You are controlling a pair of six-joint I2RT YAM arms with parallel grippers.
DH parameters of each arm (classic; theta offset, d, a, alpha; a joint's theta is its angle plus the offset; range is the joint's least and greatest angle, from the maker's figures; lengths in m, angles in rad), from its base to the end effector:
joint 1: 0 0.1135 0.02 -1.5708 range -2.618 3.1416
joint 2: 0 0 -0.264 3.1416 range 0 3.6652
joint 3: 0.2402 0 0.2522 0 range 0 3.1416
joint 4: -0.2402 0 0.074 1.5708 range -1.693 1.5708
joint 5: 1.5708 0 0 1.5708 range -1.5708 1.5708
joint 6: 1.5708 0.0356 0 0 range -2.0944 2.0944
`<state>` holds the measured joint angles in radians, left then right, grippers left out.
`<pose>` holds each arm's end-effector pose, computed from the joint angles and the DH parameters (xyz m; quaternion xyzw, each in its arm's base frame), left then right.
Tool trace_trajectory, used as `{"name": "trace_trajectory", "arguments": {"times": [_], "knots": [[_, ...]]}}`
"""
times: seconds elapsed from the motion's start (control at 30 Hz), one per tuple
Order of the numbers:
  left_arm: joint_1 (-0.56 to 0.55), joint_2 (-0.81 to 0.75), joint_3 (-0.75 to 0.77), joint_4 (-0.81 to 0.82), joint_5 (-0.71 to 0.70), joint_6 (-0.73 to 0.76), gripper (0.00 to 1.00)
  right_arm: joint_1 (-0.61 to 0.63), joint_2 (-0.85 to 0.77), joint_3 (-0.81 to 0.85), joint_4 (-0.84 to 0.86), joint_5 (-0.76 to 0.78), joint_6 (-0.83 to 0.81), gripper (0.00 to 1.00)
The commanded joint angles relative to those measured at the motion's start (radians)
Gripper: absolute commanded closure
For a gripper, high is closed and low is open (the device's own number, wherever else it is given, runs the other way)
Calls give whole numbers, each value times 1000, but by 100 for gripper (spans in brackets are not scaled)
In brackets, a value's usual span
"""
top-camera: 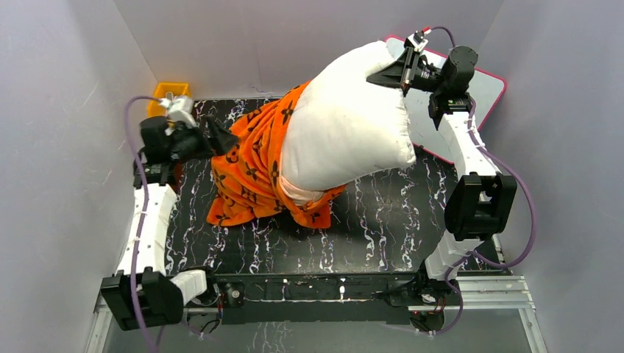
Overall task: Remove the pillowcase from the pillow
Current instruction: Remove the pillow from the pillowcase.
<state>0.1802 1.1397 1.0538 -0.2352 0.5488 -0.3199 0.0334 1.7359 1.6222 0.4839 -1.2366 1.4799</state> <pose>0.2571 0.0280 0.3592 -0.0396 0.7957 -0.2585 0.5464 0.3921 0.0467 0.4367 -0.0539 0.6616 0.6997 0.2641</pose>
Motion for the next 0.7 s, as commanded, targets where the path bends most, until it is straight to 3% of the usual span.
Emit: {"name": "trace_trajectory", "arguments": {"times": [0.0, 0.1, 0.2, 0.37, 0.53, 0.67], "knots": [[-254, -97, -15, -97, 360, 23, 2, 10, -55, 42, -236, 143, -176, 100], [-368, -177, -128, -92, 341, -73, 6, 15, -61, 26, -263, 155, -202, 100], [-445, -248, -241, -86, 229, -130, 7, 28, -70, 2, -263, 170, -210, 100], [-483, -322, -359, -69, 85, -172, 9, 53, -81, -6, -271, 177, -221, 100], [-484, -387, -416, -186, -241, -174, 6, 55, -99, 15, -354, 173, -282, 100], [-484, -324, -332, -292, -512, -136, 2, 55, -104, 22, -369, 164, -295, 100]]}}
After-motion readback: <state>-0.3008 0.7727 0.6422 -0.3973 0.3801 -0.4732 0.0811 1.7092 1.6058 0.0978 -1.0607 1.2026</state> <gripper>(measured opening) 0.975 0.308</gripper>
